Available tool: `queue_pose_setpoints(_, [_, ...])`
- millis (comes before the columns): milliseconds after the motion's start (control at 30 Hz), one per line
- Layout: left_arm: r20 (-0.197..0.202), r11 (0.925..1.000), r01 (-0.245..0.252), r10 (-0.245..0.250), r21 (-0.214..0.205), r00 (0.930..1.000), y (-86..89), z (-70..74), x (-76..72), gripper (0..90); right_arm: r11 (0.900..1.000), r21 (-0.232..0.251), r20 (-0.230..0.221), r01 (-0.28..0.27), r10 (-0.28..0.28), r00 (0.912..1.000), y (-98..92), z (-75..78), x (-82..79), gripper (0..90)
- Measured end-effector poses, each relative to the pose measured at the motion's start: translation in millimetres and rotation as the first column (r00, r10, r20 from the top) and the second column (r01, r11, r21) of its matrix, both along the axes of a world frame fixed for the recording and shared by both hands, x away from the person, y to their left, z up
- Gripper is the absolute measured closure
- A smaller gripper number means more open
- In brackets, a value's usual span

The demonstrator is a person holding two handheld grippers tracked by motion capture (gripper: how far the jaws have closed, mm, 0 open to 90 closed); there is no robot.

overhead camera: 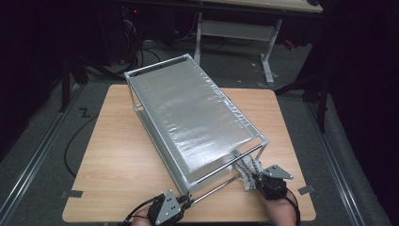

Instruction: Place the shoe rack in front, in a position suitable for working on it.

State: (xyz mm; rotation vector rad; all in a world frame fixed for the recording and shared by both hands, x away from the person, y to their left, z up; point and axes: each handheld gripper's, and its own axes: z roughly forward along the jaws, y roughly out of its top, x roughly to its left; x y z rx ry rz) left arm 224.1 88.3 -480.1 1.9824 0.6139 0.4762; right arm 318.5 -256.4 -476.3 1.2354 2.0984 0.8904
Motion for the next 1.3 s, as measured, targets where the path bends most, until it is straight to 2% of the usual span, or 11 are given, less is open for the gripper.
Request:
queue_pose_setpoints(67, [0.011,0.9995,0.007,-0.008,0.031,0.9999,2.1,1.4,1.0,79.2,1.0,0.01,0.03,0.002,-0.002,0.9996,-0.8,7.6,-1.8,76.8])
queue_pose_setpoints(200, [0.009,0.9995,0.01,-0.01,0.028,0.9999,2.5,1.2,1.2,79.2,0.9992,0.039,0.087,0.002,-0.005,0.9962,-2.3,23.2,-6.3,76.9])
queue_pose_setpoints(267, [-0.002,1.0,0.0,0.0,-0.005,1.0,0.1,-0.1,0.0,79.2,0.9988,0.05,0.117,0.002,-0.007,0.9931,-2.9,30.9,-8.2,76.8])
queue_pose_setpoints(400, [0.008,0.9996,0.002,-0.002,0.03,1.0,2.3,1.4,0.3,79.2,0.9974,0.072,0.163,0.002,-0.013,0.9866,-4.7,44.5,-11.2,76.9])
queue_pose_setpoints(467, [-0.004,1.0,-0.002,0.002,0.002,1.0,0.4,0.2,-1.7,79.3,0.9974,0.071,0.19,0.003,-0.016,0.9817,-5.8,50.3,-12.9,76.8])
queue_pose_setpoints(533, [0.006,0.9996,0.006,-0.006,0.027,1.0,1.6,1.3,-1.5,79.3,0.9968,0.079,0.215,0.002,-0.019,0.9764,-7.4,56.3,-14.6,76.8])
queue_pose_setpoints(567, [0.0,1.0,0.0,0.0,0.007,1.0,0.1,0.4,-2.5,79.2,0.9959,0.091,0.228,0.003,-0.024,0.9735,-8.2,59.5,-15.7,76.8])
queue_pose_setpoints(700, [0.01,0.9994,0.007,-0.007,0.034,0.9999,1.3,1.5,-2.1,79.1,0.9932,0.116,0.268,0.002,-0.033,0.9629,-10.6,70.5,-20.2,76.8])
queue_pose_setpoints(900, [0.005,0.9999,0.003,-0.003,0.011,1.0,0.2,0.4,-3.0,79.1,0.9923,0.124,0.278,0.01,-0.044,0.9594,-13.6,73.4,-20.9,76.8])
queue_pose_setpoints(967, [0.012,0.9994,0.01,-0.011,0.034,0.9999,1.7,1.5,-2.2,79.1,0.9926,0.121,0.273,0.013,-0.045,0.9609,-13.4,71.4,-19.9,76.8])
queue_pose_setpoints(1300, [0.014,0.999,0.013,-0.013,0.043,0.9998,1.2,2.0,-2.8,79.1,0.996,0.088,0.221,0.016,-0.035,0.9746,-12.3,55.2,-13.0,76.9])
